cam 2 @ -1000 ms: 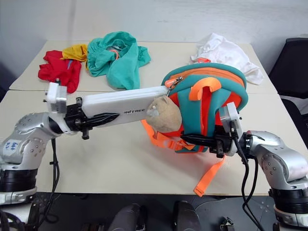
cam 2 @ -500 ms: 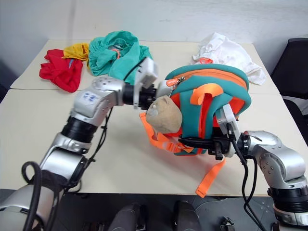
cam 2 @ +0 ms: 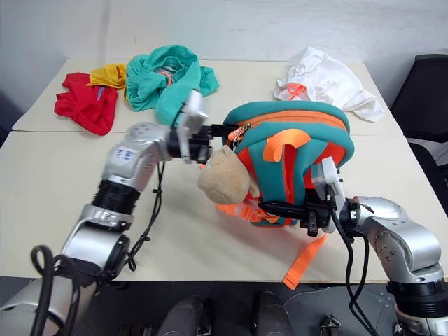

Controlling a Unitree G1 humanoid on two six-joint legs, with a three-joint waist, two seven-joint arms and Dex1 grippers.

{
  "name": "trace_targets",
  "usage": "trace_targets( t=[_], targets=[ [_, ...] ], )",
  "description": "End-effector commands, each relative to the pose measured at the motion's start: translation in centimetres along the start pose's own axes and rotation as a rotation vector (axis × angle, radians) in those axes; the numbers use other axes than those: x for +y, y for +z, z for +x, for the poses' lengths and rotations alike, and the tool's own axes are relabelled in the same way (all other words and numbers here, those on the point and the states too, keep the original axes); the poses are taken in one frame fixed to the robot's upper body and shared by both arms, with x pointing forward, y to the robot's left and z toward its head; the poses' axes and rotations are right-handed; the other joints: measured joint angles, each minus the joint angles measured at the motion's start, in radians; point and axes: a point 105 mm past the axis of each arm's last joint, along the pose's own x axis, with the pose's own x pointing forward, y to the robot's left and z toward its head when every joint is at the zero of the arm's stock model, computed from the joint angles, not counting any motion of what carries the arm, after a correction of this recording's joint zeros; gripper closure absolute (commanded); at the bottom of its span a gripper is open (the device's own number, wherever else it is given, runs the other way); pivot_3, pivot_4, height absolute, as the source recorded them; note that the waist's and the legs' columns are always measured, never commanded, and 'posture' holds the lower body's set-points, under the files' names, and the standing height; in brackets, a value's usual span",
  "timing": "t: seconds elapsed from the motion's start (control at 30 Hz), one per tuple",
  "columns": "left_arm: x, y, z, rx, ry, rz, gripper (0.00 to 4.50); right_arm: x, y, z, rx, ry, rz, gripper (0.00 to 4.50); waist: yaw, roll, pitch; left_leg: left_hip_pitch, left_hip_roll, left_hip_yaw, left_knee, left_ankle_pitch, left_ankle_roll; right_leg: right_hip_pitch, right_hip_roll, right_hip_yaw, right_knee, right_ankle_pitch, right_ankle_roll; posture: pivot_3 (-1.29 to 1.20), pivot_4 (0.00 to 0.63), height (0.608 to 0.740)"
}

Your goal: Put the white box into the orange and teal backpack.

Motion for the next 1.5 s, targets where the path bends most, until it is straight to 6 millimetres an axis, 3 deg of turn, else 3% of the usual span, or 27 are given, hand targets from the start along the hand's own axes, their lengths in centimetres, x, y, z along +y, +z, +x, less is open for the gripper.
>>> trace_targets(
  t=[0.03,0.13,0.2,0.43,0.63,0.73,0.87,0.97,1.0,1.07,1.13,1.23,1.3,1.43,1.5],
  targets=[
    [-0.9,1.2,-3.0,0.003,-0.052,0.059,0.01,-0.5,1.2,-0.5,-0.050,-0.050,-0.052,4.47,-0.002,0.000,0.000,0.000,0.000,0.000,0.000,0.000,0.000,0.000,0.000,0.000,0.000,0.000,0.000,0.00,0.150,0.740],
    [-1.8,1.1,-5.7,0.036,-0.091,0.054,0.01,-0.9,1.2,-0.6,-0.055,-0.070,-0.056,4.47,-0.004,0.000,0.000,0.000,-0.001,0.000,0.001,0.000,0.000,0.000,0.000,0.000,0.000,0.000,0.000,0.00,0.150,0.740],
    [-2.5,1.4,-5.9,0.033,-0.107,0.081,0.01,-1.0,1.2,-0.6,-0.053,-0.068,-0.055,4.47,-0.002,0.000,0.000,0.000,-0.001,0.000,0.001,0.000,0.000,0.000,0.000,0.000,0.000,0.000,0.000,0.00,0.150,0.740],
    [-4.7,2.8,-2.6,-0.117,-0.082,0.157,0.01,-1.3,1.1,-0.1,-0.046,-0.061,-0.050,4.47,0.008,0.000,0.000,-0.010,-0.001,-0.007,0.011,-0.002,0.003,-0.001,-0.001,0.002,0.001,0.001,0.001,0.00,0.150,0.740],
    [-6.5,2.6,-0.1,-0.197,-0.075,0.162,0.01,-1.3,1.1,0.1,-0.038,-0.058,-0.047,4.47,0.007,0.000,0.000,-0.009,-0.001,-0.006,0.011,-0.002,0.003,-0.001,-0.001,0.003,0.001,0.001,0.001,0.00,0.150,0.740],
    [-6.7,2.5,0.3,-0.222,-0.031,0.178,0.55,-1.2,1.1,0.2,-0.039,-0.061,-0.044,4.47,0.009,0.000,0.000,-0.009,-0.001,-0.006,0.011,-0.002,0.003,-0.001,-0.001,0.003,0.001,0.001,0.001,0.00,0.150,0.740],
    [-6.2,1.8,0.0,-0.183,0.025,0.201,1.77,-1.2,1.1,0.3,-0.042,-0.067,-0.039,4.47,0.009,0.000,0.000,-0.009,-0.001,-0.006,0.011,-0.002,0.003,-0.001,-0.001,0.003,0.001,0.001,0.001,0.00,0.150,0.740],
    [-5.0,0.7,-0.7,-0.130,0.096,0.216,2.77,-1.2,1.1,0.3,-0.046,-0.077,-0.039,4.47,0.011,0.000,0.000,-0.009,-0.001,-0.006,0.011,-0.002,0.003,-0.001,-0.001,0.003,0.001,0.001,0.001,0.00,0.150,0.740],
    [-4.8,0.4,-0.8,-0.122,0.106,0.215,2.91,-1.2,1.1,0.3,-0.047,-0.079,-0.039,4.47,0.012,0.000,0.000,-0.009,-0.001,-0.006,0.011,-0.002,0.003,-0.001,-0.001,0.003,0.001,0.001,0.001,0.00,0.150,0.740],
    [-4.2,0.6,-1.1,-0.133,0.143,0.220,3.48,-1.2,1.1,0.3,-0.053,-0.086,-0.040,4.47,0.014,0.000,0.000,-0.009,-0.001,-0.006,0.011,-0.002,0.003,-0.001,0.000,0.003,0.001,0.001,0.001,0.00,0.150,0.740],
    [-3.5,2.3,-2.3,-0.201,0.188,0.232,3.87,-1.2,1.1,0.2,-0.058,-0.097,-0.044,4.47,0.015,0.000,0.000,-0.009,-0.001,-0.006,0.011,-0.002,0.003,-0.001,0.000,0.003,0.001,0.001,0.001,0.00,0.150,0.740],
    [-3.4,4.2,-4.0,-0.237,0.201,0.254,4.02,-1.2,1.0,0.1,-0.060,-0.112,-0.049,4.47,0.014,0.000,0.000,-0.009,-0.001,-0.006,0.011,-0.002,0.003,-0.001,-0.001,0.003,0.001,0.001,0.001,0.00,0.150,0.740],
    [-3.1,4.4,-5.7,-0.180,0.226,0.219,4.03,-1.3,1.0,-0.1,-0.063,-0.129,-0.048,4.47,0.011,0.000,0.000,-0.009,0.000,-0.006,0.011,-0.002,0.003,-0.001,-0.001,0.003,0.001,0.001,0.001,0.00,0.150,0.740],
    [0.0,1.9,-10.1,0.008,0.434,0.141,4.03,-1.5,1.0,-0.7,-0.073,-0.172,-0.049,4.47,0.005,0.000,0.000,-0.008,0.000,-0.006,0.011,-0.002,0.003,-0.001,0.000,0.002,0.002,0.001,0.001,0.00,0.150,0.740],
    [1.5,0.4,-10.9,0.074,0.517,0.108,4.03,-1.7,1.0,-1.0,-0.089,-0.205,-0.046,4.47,0.006,0.000,0.000,-0.008,-0.001,-0.005,0.011,-0.002,0.003,-0.001,0.000,0.001,0.002,0.001,0.001,0.00,0.150,0.740]
  ],
)
